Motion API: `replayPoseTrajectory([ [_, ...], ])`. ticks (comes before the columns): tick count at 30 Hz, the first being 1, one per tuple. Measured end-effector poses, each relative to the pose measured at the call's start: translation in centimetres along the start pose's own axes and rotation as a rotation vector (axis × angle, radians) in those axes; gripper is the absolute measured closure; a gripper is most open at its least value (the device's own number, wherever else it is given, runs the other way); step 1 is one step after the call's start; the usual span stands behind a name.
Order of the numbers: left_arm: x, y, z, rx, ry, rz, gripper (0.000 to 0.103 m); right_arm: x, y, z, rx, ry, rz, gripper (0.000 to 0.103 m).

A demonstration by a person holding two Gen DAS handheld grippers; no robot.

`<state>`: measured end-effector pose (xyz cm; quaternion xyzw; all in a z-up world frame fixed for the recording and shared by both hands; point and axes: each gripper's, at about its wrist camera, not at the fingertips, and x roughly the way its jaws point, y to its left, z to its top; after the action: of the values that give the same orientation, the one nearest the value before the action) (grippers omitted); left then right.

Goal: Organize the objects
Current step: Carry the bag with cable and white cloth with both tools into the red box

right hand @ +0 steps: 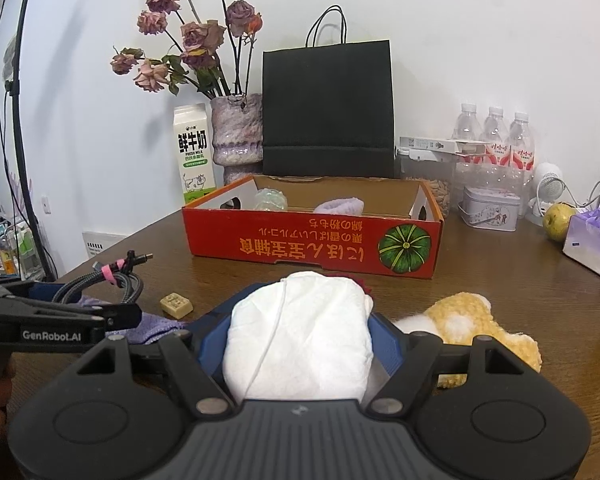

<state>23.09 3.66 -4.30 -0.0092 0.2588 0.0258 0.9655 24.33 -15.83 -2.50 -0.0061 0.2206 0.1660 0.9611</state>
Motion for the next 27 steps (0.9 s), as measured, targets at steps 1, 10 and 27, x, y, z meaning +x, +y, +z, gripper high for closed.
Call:
replayPoseTrajectory([
  [1, -0.2, 0.0, 0.1, -0.004, -0.006, 0.001, 0.015, 0.0, 0.0, 0.0, 0.001, -0.001, -0.001, 0.03],
  [10, -1.9, -1.4, 2.0, -0.006, -0.07, 0.003, 0.015, -1.2, 0.3, 1.6, -0.026, -0.036, -0.001, 0.03],
  [27, -0.4, -3.6, 7.6, -0.013, -0.132, 0.002, 0.015, 0.0, -0.1, 7.1, -0.094, -0.083, -0.022, 0.03],
])
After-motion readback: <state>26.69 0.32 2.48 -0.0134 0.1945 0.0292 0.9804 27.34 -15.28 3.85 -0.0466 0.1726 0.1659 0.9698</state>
